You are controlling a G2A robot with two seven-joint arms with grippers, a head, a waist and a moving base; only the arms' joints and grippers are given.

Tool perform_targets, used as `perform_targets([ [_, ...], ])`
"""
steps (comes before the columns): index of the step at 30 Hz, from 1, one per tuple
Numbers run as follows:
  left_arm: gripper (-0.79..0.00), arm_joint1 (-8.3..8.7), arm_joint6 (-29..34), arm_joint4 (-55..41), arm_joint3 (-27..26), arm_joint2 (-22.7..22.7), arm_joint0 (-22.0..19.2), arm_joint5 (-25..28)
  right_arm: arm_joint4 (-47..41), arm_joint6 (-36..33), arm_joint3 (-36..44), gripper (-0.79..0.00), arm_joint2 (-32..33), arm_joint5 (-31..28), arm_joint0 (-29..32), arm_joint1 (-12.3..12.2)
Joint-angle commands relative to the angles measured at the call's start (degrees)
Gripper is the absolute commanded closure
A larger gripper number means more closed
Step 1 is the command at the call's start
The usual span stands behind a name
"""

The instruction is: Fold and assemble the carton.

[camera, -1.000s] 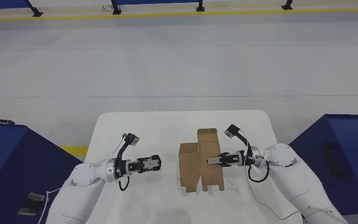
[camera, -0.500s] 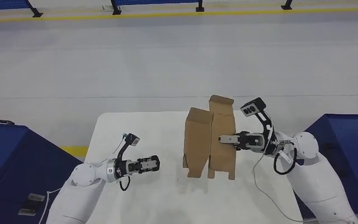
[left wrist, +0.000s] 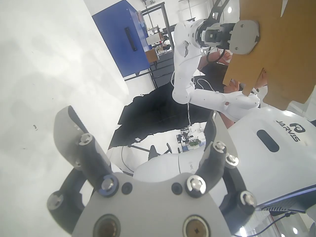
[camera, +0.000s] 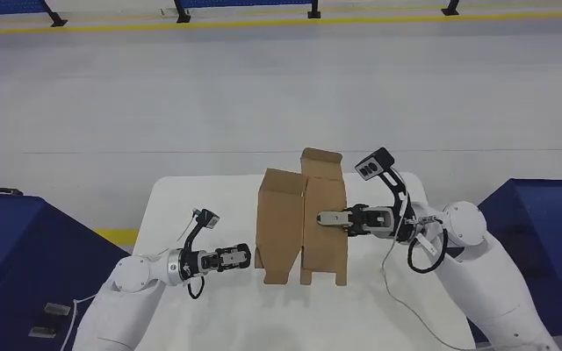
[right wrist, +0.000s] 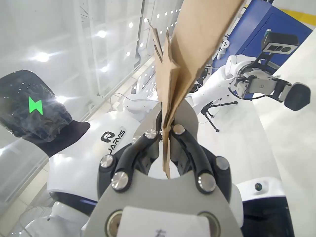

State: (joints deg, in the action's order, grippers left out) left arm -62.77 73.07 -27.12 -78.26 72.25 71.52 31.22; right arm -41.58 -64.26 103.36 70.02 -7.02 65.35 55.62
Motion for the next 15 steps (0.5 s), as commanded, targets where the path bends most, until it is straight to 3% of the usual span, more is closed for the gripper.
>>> perform_targets([
  [1, -0.785, 0.00, 0.0, 0.0, 0.0, 0.0, 0.0, 0.0, -12.6, -2.1, 1.2, 0.000, -1.0, 6.8, 0.2, 0.4],
  [4, -0.785, 0.00, 0.0, 0.0, 0.0, 0.0, 0.0, 0.0, -34.4, -3.2, -0.1, 0.000, -1.8, 20.5, -1.4, 1.2],
  [7, -0.785, 0.00, 0.0, 0.0, 0.0, 0.0, 0.0, 0.0, -53.0, -0.1, -3.3, 0.000, -5.1, 35.6, -3.7, 2.3],
  [9, -0.785, 0.00, 0.0, 0.0, 0.0, 0.0, 0.0, 0.0, -63.3, 4.1, -5.9, 0.000, -8.3, 45.1, -5.5, 3.0],
  [13, -0.785, 0.00, 0.0, 0.0, 0.0, 0.0, 0.0, 0.0, -85.2, 13.0, -11.0, 0.000, -14.7, 56.0, -7.0, 4.7],
  [15, -0.785, 0.00, 0.0, 0.0, 0.0, 0.0, 0.0, 0.0, -100.7, 24.6, -13.2, 0.000, -20.0, 60.7, -8.1, 5.5],
])
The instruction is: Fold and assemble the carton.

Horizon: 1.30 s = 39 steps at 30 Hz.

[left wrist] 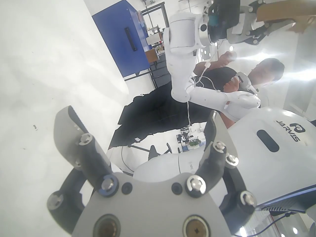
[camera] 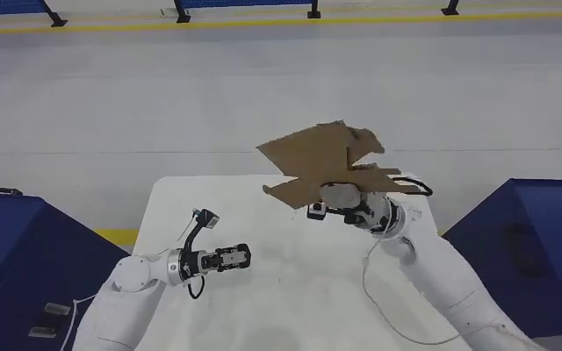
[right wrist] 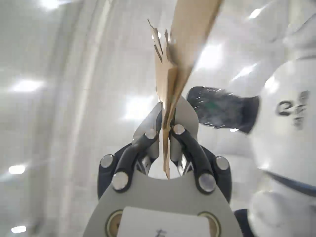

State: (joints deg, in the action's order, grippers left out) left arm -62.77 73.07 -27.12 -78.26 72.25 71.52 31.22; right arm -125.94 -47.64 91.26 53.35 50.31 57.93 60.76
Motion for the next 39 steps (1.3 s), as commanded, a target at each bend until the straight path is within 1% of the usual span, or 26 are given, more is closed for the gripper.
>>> perform_targets([
  [1, -0.785, 0.00, 0.0, 0.0, 0.0, 0.0, 0.0, 0.0, -23.1, 14.0, -2.0, 0.000, -6.0, 4.7, -1.3, 0.6],
  [2, -0.785, 0.00, 0.0, 0.0, 0.0, 0.0, 0.0, 0.0, -29.3, 19.7, -2.2, 0.000, -8.1, 5.1, -2.2, 0.7],
  [3, -0.785, 0.00, 0.0, 0.0, 0.0, 0.0, 0.0, 0.0, -34.1, 23.5, -2.0, 0.000, -10.0, 6.1, -2.5, 0.8],
  [5, -0.785, 0.00, 0.0, 0.0, 0.0, 0.0, 0.0, 0.0, -48.0, 33.5, -1.8, 0.000, -14.3, 6.6, -3.9, 0.7],
  [6, -0.785, 0.00, 0.0, 0.0, 0.0, 0.0, 0.0, 0.0, -50.1, 36.6, -1.8, 0.000, -16.1, 6.2, -4.1, 0.7],
  [10, -0.785, 0.00, 0.0, 0.0, 0.0, 0.0, 0.0, 0.0, -50.1, 35.4, -2.8, 0.000, -17.9, 7.3, -3.8, 0.4],
  [14, -0.785, 0.00, 0.0, 0.0, 0.0, 0.0, 0.0, 0.0, -50.1, 34.8, -2.9, 0.000, -16.7, 7.7, -5.0, -0.2],
  [16, -0.785, 0.00, 0.0, 0.0, 0.0, 0.0, 0.0, 0.0, -50.1, 35.3, -2.8, 0.000, -14.9, 7.7, -6.0, -0.6],
  [17, -0.785, 0.00, 0.0, 0.0, 0.0, 0.0, 0.0, 0.0, -50.0, 36.7, -2.5, 0.000, -13.8, 7.7, -6.5, -0.9],
  [19, -0.785, 0.00, 0.0, 0.0, 0.0, 0.0, 0.0, 0.0, -48.0, 37.8, -1.9, 0.000, -10.7, 7.7, -6.7, -1.4],
  [20, -0.785, 0.00, 0.0, 0.0, 0.0, 0.0, 0.0, 0.0, -44.9, 36.8, -1.7, 0.000, -8.2, 7.7, -6.6, -1.6],
  [21, -0.785, 0.00, 0.0, 0.0, 0.0, 0.0, 0.0, 0.0, -39.1, 34.3, -0.8, 0.000, -4.3, 7.6, -6.0, -1.9],
  [22, -0.785, 0.00, 0.0, 0.0, 0.0, 0.0, 0.0, 0.0, -35.7, 32.8, -0.3, 0.000, -2.5, 7.4, -5.4, -2.0],
  [24, -0.785, 0.00, 0.0, 0.0, 0.0, 0.0, 0.0, 0.0, -19.7, 26.2, 3.4, 0.000, 4.0, 2.2, -3.5, -2.1],
  [25, -0.785, 0.00, 0.0, 0.0, 0.0, 0.0, 0.0, 0.0, -8.9, 21.8, 6.2, 0.000, 7.1, -2.1, -2.5, -2.1],
  [26, -0.785, 0.00, 0.0, 0.0, 0.0, 0.0, 0.0, 0.0, 1.1, 16.6, 8.3, 0.000, 8.9, -6.6, -0.7, -2.1],
  [28, -0.785, 0.00, 0.0, 0.0, 0.0, 0.0, 0.0, 0.0, 19.5, 6.6, 11.0, 0.000, 10.8, -15.9, 2.2, -2.2],
  [30, -0.785, 0.00, 0.0, 0.0, 0.0, 0.0, 0.0, 0.0, 35.3, -1.5, 11.3, 0.000, 11.3, -25.5, 4.6, -2.3],
  [31, -0.785, 0.00, 0.0, 0.0, 0.0, 0.0, 0.0, 0.0, 37.4, -3.3, 11.2, 0.000, 11.3, -27.1, 4.9, -2.3],
  [32, -0.785, 0.00, 0.0, 0.0, 0.0, 0.0, 0.0, 0.0, 40.3, -5.3, 10.5, 0.000, 11.7, -30.5, 5.4, -2.3],
  [33, -0.785, 0.00, 0.0, 0.0, 0.0, 0.0, 0.0, 0.0, 39.8, -5.4, 9.7, 0.000, 11.6, -31.3, 5.9, -2.2],
  [34, -0.785, 0.00, 0.0, 0.0, 0.0, 0.0, 0.0, 0.0, 35.9, -5.8, 9.1, 0.000, 10.7, -28.8, 6.4, -1.9],
  [39, -0.785, 0.00, 0.0, 0.0, 0.0, 0.0, 0.0, 0.0, 35.9, -5.8, 9.1, 0.000, 10.7, -28.8, 6.4, -1.9],
])
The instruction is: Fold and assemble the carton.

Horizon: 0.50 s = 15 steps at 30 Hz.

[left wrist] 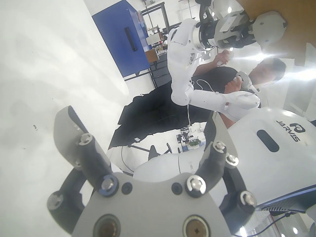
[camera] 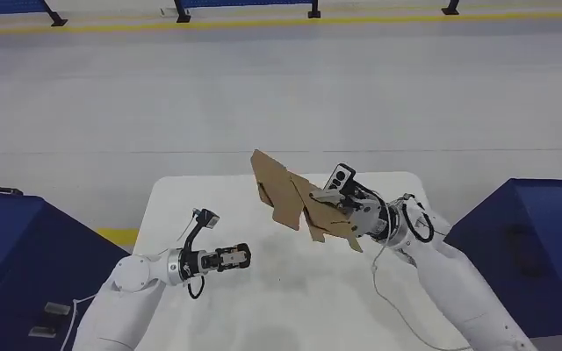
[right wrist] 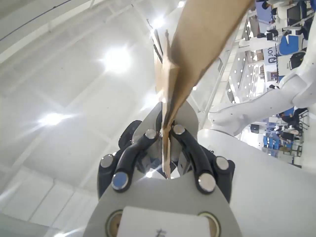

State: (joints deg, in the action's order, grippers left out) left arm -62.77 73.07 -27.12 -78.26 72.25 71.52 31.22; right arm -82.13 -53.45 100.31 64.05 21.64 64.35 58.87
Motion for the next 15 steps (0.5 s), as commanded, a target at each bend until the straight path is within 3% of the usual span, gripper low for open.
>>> perform_targets([
  [1, -0.785, 0.00, 0.0, 0.0, 0.0, 0.0, 0.0, 0.0, -7.9, 0.0, 0.0, 0.000, 0.0, -0.1, 0.0, 0.0],
  [7, -0.785, 0.00, 0.0, 0.0, 0.0, 0.0, 0.0, 0.0, -7.4, 0.3, 0.2, 0.000, 0.4, -0.5, -0.2, 0.0],
  [8, -0.785, 0.00, 0.0, 0.0, 0.0, 0.0, 0.0, 0.0, -3.9, 1.2, 1.4, 0.000, 2.3, -2.4, -0.7, -0.3],
  [11, -0.785, 0.00, 0.0, 0.0, 0.0, 0.0, 0.0, 0.0, 11.0, 1.0, 7.2, 0.000, 11.7, -7.8, -0.2, -1.9],
  [15, -0.785, 0.00, 0.0, 0.0, 0.0, 0.0, 0.0, 0.0, 28.2, 0.6, 16.8, 0.000, 27.3, -10.9, 6.7, -4.1],
])
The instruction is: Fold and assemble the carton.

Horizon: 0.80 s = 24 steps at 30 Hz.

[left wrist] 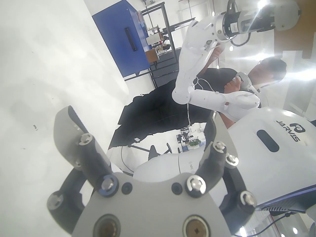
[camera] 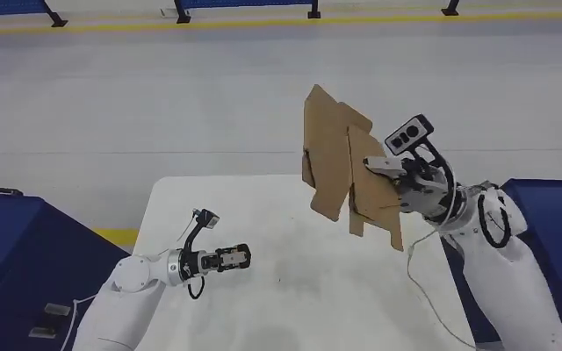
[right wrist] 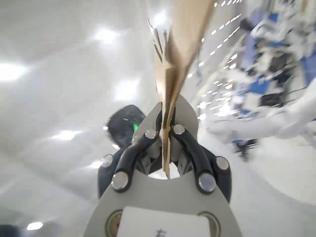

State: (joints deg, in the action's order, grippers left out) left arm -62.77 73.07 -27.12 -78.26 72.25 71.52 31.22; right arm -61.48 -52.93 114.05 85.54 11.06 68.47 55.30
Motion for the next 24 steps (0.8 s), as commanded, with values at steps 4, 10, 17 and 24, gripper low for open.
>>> perform_targets([
  [4, -0.785, 0.00, 0.0, 0.0, 0.0, 0.0, 0.0, 0.0, 18.8, -0.6, 12.5, 0.000, 14.7, -2.0, 8.8, -1.4],
  [10, -0.785, 0.00, 0.0, 0.0, 0.0, 0.0, 0.0, 0.0, 33.8, 0.1, 20.3, 0.000, 17.5, -5.6, 15.9, -1.7],
  [17, -0.785, 0.00, 0.0, 0.0, 0.0, 0.0, 0.0, 0.0, 41.2, -0.8, 20.6, 0.000, 15.9, -6.8, 16.6, -2.0],
  [24, -0.785, 0.00, 0.0, 0.0, 0.0, 0.0, 0.0, 0.0, 49.7, 0.9, 20.6, 0.000, 19.0, -9.0, 15.2, -2.3],
])
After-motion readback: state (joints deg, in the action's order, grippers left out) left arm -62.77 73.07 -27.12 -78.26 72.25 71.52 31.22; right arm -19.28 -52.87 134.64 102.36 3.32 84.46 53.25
